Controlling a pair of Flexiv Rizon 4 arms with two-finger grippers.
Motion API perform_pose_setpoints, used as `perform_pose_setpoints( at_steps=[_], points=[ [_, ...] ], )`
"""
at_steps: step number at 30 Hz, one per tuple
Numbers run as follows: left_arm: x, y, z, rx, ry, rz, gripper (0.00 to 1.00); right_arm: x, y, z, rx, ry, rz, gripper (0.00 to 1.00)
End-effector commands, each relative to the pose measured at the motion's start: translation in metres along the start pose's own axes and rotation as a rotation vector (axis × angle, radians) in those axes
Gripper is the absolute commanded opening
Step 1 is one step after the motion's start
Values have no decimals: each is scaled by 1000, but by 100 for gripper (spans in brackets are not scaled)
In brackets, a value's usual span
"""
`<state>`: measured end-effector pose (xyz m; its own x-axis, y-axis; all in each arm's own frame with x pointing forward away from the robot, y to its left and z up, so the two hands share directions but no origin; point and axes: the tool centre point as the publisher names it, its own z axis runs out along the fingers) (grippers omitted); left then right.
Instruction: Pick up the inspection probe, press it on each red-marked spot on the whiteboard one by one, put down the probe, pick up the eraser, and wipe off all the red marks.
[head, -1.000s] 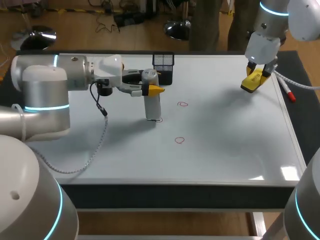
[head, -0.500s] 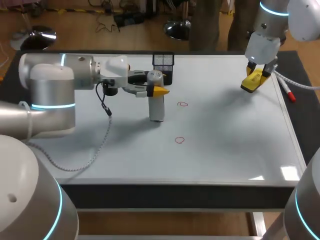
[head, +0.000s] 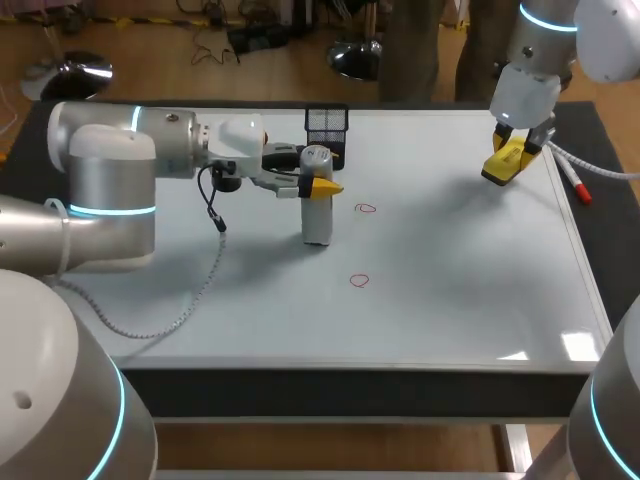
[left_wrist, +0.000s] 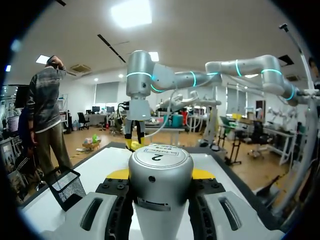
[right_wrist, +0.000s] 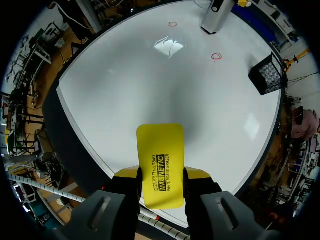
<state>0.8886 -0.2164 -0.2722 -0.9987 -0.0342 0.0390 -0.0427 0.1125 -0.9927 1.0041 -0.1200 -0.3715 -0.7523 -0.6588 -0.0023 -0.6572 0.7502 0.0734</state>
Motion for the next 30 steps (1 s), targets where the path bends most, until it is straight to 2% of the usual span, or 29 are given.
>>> perform_pose_setpoints(
  at_steps=[1,30],
  points=[
    [-2,2,-2,1,5,0,0,0,0,-1,2,3,-2,0],
    [-2,4,-2,-2,4,3,0,0,0,-1,2,3,-2,0]
  ],
)
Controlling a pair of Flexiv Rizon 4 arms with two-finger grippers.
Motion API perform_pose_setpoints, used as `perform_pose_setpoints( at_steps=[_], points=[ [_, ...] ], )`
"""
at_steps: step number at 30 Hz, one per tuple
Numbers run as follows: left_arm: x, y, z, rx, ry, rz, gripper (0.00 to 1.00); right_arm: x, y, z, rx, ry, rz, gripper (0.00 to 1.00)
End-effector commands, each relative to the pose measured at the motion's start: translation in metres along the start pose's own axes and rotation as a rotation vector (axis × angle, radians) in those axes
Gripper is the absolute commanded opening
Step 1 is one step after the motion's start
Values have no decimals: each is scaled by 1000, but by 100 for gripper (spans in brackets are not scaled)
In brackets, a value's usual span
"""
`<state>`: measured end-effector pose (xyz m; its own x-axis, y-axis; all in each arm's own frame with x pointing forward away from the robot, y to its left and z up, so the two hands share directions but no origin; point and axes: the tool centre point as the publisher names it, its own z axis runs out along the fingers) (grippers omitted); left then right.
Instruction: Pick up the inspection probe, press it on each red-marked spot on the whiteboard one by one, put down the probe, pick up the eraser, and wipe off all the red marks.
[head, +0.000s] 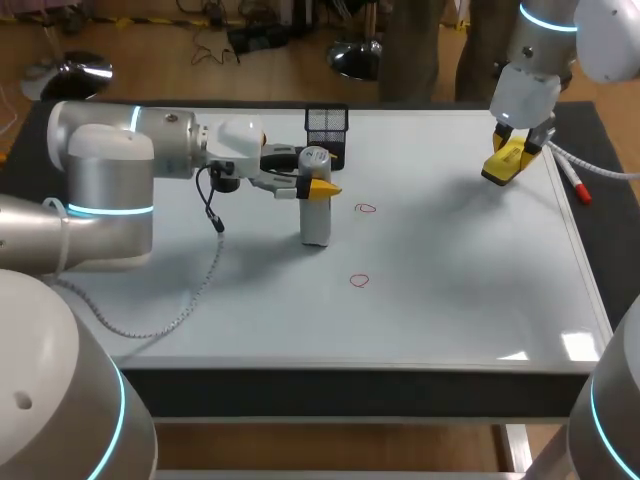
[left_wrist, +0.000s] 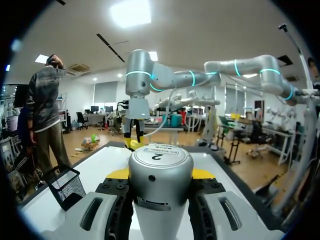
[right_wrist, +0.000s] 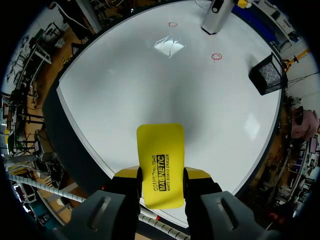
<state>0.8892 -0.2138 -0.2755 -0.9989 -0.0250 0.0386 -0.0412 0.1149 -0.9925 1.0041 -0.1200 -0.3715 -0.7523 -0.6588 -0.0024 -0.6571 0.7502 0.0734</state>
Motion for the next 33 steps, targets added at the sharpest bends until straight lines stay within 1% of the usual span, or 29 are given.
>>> perform_pose_setpoints(
  at_steps=[1,3,7,12,16,19,24,28,33],
  points=[
    [-1,0,0,-1,-9,3,0,0,0,-1,2,3,-2,0],
    [-1,-3,-3,0,-18,6,0,0,0,-1,2,3,-2,0],
    [1,-8,-11,14,-63,7,0,0,0,-1,2,3,-2,0],
    [6,-20,-31,42,-130,13,0,0,0,-1,2,3,-2,0],
    [8,-26,-49,44,-185,17,0,0,0,-1,2,3,-2,0],
    [12,-28,-65,32,-232,13,0,0,0,-1,2,3,-2,0],
    [24,-30,-95,19,-307,9,0,0,0,-1,2,3,-2,0],
    [32,-29,-122,8,-389,-5,0,0,0,-1,2,3,-2,0],
    [42,-29,-152,18,-479,-10,0,0,0,-1,2,3,-2,0]
  ],
)
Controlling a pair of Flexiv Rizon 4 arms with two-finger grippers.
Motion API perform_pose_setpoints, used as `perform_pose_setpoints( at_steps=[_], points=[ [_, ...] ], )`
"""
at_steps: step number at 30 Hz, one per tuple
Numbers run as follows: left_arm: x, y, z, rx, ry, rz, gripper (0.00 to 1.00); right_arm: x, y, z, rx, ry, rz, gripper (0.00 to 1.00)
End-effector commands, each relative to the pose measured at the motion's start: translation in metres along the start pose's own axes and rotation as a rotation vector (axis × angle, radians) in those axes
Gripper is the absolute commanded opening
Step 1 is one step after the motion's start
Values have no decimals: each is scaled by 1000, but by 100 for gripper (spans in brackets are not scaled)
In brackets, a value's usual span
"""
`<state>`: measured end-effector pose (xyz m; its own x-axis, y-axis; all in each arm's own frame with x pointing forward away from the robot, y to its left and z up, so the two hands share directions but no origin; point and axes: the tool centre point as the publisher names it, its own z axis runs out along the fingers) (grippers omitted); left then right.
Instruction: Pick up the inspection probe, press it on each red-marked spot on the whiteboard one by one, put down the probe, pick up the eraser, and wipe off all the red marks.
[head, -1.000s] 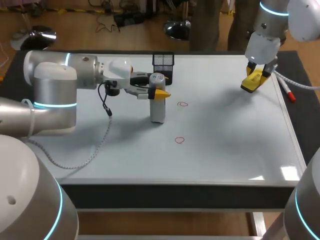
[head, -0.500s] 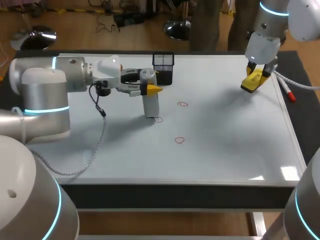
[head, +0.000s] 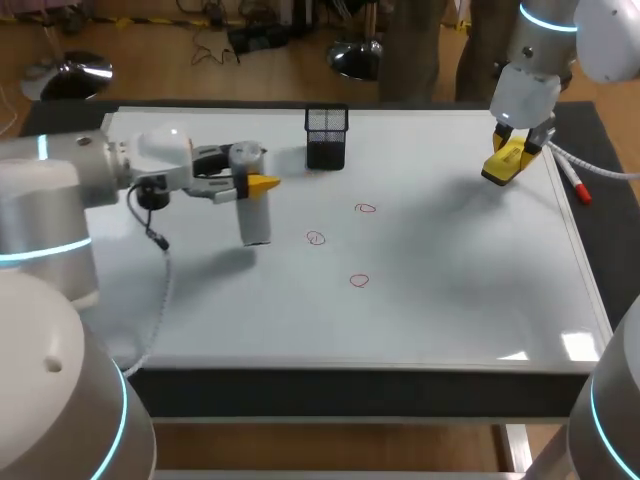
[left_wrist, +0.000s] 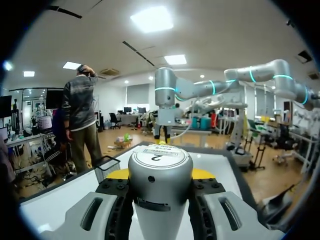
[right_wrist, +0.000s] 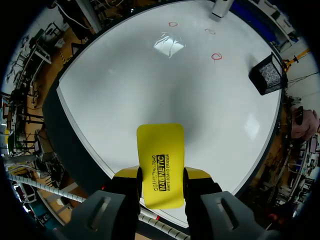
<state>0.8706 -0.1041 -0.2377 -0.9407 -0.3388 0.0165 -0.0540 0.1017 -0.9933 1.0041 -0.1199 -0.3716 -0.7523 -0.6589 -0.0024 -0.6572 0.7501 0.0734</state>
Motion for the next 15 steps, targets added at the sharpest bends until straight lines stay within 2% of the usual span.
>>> perform_pose_setpoints(
  at_steps=[1,15],
  points=[
    [12,-6,-49,7,-172,5,0,0,0,-1,2,3,-2,0],
    [26,0,-123,-20,-340,-4,0,0,0,-1,2,3,-2,0]
  ],
)
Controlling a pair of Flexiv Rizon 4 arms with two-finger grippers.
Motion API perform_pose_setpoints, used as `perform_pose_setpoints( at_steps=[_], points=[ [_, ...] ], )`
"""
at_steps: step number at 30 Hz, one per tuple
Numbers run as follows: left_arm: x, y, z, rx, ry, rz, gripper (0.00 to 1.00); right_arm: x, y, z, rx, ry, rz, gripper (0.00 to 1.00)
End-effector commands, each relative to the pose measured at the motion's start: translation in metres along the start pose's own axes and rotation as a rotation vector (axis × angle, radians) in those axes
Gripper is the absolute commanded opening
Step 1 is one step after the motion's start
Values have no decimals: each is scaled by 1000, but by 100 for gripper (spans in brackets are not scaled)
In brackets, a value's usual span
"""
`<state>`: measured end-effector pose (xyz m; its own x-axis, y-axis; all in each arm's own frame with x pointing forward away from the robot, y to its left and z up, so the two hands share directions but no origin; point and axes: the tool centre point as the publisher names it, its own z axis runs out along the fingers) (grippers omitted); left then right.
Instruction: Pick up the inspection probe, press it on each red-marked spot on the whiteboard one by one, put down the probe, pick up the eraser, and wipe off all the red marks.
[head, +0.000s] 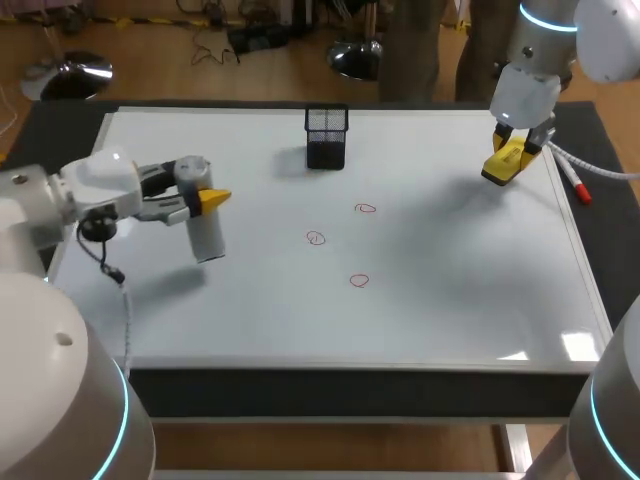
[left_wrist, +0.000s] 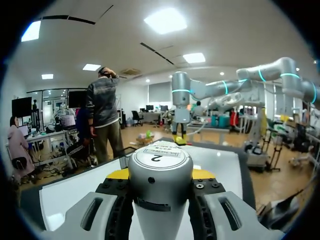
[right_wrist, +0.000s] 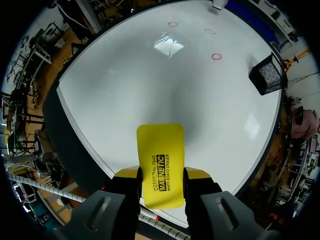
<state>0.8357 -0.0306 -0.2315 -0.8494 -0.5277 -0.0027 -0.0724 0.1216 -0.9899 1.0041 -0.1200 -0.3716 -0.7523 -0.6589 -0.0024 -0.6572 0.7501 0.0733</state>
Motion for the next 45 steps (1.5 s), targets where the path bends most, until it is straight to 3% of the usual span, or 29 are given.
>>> perform_pose_setpoints(
  at_steps=[1,13,29,38,45],
  points=[
    [8,-1,-49,10,-139,-2,0,0,0,-1,2,3,-2,0],
    [3,2,-81,-25,-219,1,0,0,0,-1,2,3,-2,0],
    [3,2,-81,-25,-219,1,0,0,0,-1,2,3,-2,0],
    [3,2,-81,-25,-219,1,0,-2,36,-8,69,46,-69,0],
    [3,2,-81,-25,-219,1,0,-10,89,-20,99,34,-164,0]
  ],
)
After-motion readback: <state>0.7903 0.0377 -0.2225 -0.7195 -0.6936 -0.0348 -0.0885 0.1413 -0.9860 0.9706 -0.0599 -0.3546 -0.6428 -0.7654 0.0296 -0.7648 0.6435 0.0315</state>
